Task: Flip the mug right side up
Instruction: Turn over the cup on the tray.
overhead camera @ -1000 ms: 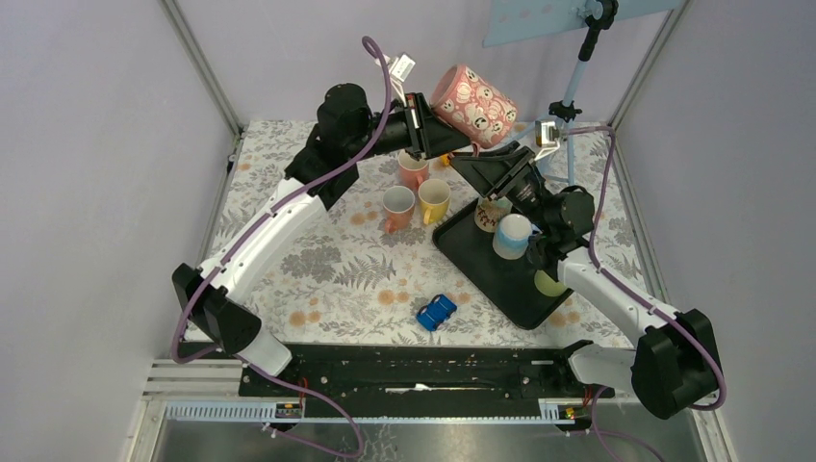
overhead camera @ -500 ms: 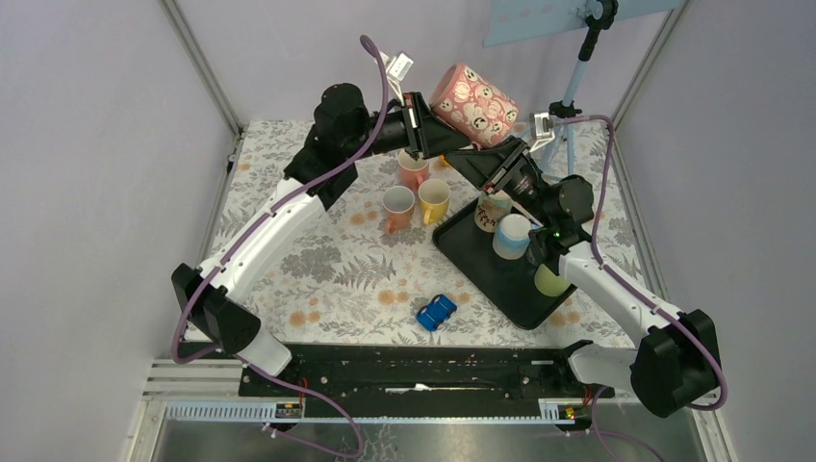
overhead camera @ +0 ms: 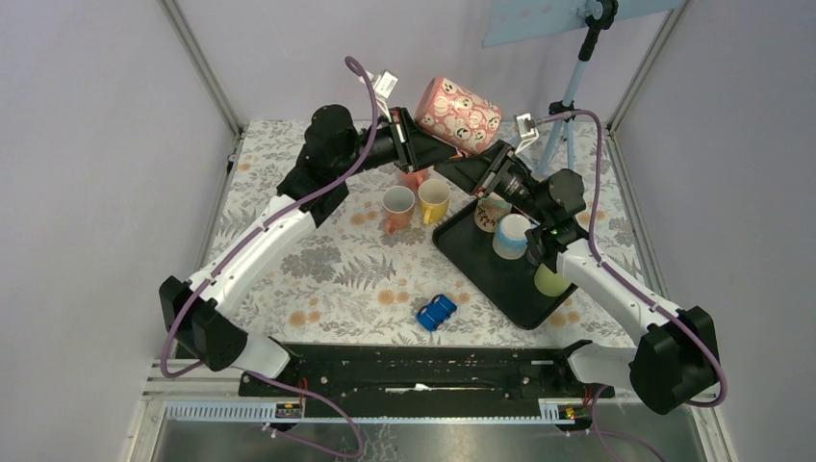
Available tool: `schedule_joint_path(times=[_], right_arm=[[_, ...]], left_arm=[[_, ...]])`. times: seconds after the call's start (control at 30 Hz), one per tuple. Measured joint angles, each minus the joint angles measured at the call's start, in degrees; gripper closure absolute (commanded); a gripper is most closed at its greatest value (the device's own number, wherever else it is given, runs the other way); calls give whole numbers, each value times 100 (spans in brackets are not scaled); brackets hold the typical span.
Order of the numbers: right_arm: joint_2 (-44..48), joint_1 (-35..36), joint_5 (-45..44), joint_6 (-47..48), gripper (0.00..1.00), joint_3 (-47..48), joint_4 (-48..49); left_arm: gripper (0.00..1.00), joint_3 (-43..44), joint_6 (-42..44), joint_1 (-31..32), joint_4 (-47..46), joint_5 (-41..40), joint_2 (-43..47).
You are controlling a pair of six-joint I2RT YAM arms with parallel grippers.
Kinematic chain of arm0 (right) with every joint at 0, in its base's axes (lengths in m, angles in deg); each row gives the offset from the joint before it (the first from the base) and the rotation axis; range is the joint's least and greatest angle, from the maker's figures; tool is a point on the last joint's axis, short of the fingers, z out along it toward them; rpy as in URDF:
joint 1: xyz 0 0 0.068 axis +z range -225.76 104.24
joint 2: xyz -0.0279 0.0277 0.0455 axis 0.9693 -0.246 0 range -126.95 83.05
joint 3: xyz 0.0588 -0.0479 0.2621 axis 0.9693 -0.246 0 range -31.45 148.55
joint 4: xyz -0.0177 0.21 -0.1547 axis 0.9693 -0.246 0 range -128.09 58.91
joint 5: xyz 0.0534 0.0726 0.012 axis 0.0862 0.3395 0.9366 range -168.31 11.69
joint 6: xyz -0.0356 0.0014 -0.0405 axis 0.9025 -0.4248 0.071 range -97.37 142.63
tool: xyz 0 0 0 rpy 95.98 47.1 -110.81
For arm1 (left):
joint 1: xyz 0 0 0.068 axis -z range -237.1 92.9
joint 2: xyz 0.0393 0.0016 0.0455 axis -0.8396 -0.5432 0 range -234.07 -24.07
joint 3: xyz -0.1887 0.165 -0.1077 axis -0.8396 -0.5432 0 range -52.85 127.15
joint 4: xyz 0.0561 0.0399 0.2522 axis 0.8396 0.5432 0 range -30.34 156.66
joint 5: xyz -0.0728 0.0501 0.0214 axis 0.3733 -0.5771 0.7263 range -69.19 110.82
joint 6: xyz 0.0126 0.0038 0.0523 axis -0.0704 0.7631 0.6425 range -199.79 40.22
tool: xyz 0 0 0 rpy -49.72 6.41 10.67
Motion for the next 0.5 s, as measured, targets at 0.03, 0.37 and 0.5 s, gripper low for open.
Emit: schedule_joint_path(times=[0.03,0.37,0.5], right_arm=[[0,15,7,76,100,2,-76],[-4,498,-280,1292,100,275,-1425],[-79,737,-446,1661,100,417,-1757]], left_arm=[[100,-157,0,-11,-105,-42,70],[88,-1565,-177,-251,-929,-348,756],[80,-1993,-197,-404,-1113,-437,1064]])
